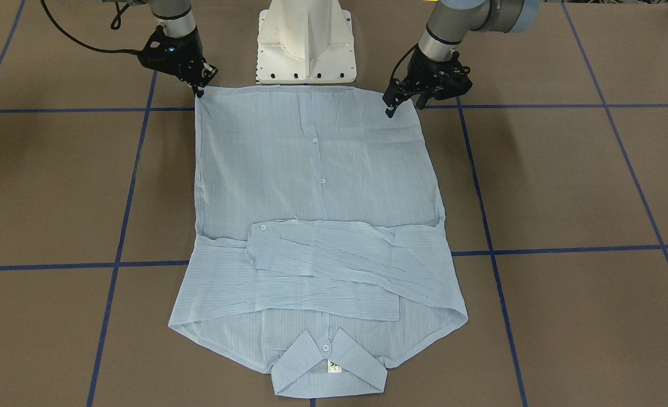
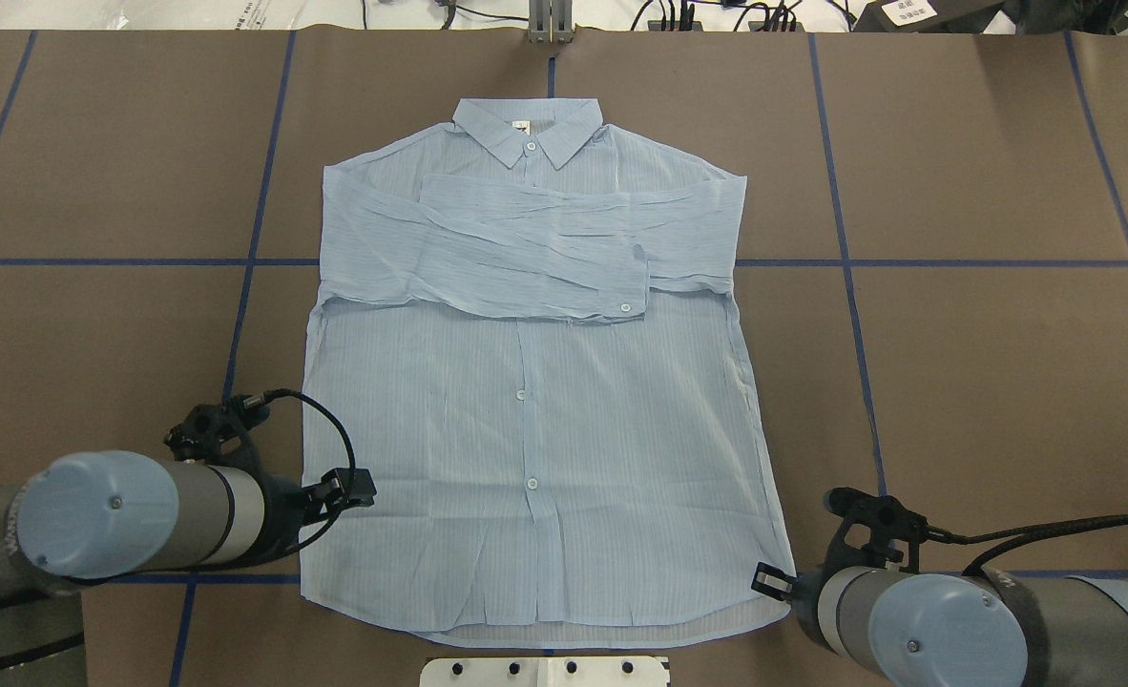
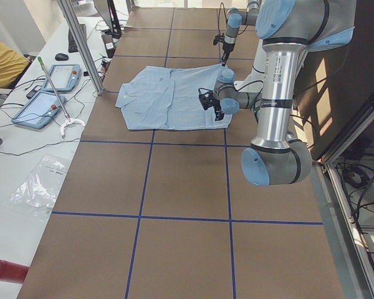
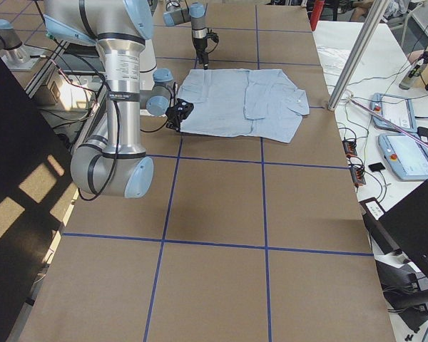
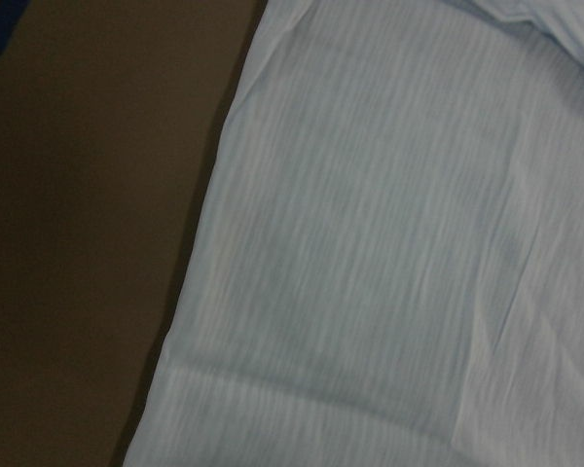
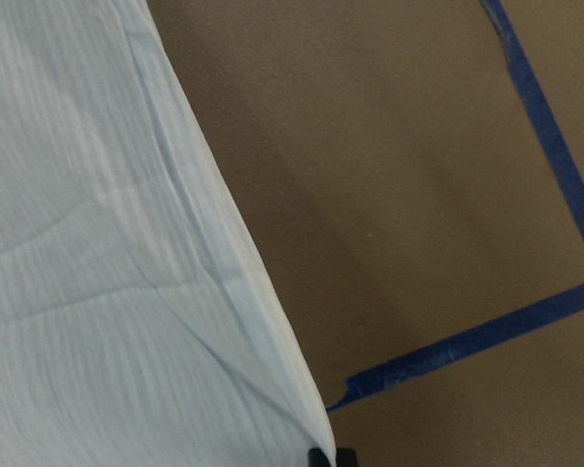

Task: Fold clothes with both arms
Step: 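Grasp both hem corners nearest the robot with both grippers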

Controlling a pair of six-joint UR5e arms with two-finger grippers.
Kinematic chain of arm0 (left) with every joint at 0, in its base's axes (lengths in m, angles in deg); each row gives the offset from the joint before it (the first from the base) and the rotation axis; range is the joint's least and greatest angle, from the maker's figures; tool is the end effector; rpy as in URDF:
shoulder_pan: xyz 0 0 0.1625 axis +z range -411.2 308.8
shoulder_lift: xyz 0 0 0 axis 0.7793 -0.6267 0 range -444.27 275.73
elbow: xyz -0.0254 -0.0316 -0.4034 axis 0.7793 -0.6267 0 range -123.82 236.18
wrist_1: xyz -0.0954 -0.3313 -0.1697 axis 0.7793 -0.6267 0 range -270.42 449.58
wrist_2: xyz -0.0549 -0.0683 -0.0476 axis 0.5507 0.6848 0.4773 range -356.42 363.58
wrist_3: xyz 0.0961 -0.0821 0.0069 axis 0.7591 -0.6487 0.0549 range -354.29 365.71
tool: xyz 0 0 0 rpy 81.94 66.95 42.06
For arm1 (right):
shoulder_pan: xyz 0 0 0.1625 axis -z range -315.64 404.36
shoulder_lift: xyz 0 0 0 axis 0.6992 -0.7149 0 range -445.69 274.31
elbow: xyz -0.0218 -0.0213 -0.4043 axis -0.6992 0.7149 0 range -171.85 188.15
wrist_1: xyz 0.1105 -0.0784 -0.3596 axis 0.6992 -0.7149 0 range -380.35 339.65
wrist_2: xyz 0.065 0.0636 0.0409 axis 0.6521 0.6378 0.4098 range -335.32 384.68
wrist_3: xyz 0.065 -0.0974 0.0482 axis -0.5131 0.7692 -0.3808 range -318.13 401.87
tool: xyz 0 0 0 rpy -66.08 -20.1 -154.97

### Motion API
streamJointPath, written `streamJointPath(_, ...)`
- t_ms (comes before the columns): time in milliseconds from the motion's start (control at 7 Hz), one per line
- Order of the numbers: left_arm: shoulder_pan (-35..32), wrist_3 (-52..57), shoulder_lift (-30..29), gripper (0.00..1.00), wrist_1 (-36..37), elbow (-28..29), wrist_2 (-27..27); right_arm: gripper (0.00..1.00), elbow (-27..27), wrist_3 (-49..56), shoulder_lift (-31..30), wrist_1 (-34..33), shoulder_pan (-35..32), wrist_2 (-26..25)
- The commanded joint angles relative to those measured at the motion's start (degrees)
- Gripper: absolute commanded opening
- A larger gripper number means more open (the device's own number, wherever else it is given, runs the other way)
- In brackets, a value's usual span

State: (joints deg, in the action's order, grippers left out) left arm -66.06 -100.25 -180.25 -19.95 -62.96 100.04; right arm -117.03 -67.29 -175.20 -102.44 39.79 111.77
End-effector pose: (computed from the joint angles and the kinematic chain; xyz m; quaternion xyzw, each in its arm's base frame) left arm 0.4502 -0.2426 0.3498 -0.0544 0.4578 -0.2108 0.8620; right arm -0.4430 -0.1755 0.3806 -0.0238 -0.3711 0.2001 0.9065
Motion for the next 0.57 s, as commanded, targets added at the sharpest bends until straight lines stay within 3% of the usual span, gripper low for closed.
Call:
streamJointPath(0,4.8,-4.6,0.4,0.99,2.8,0.0,-0.7,0.00,-0.1,0.0,0.0,0.0,0.0,0.0)
streamJointPath(286,6.1,-5.5,1.6,0.93,3.4,0.8,-0.7,0.00,-0.1,0.0,0.1,0.0,0.0,0.0)
streamJointPath(429,6.3,-5.5,1.8,0.84,3.4,0.9,-0.7,0.00,-0.1,0.0,0.1,0.0,0.0,0.0)
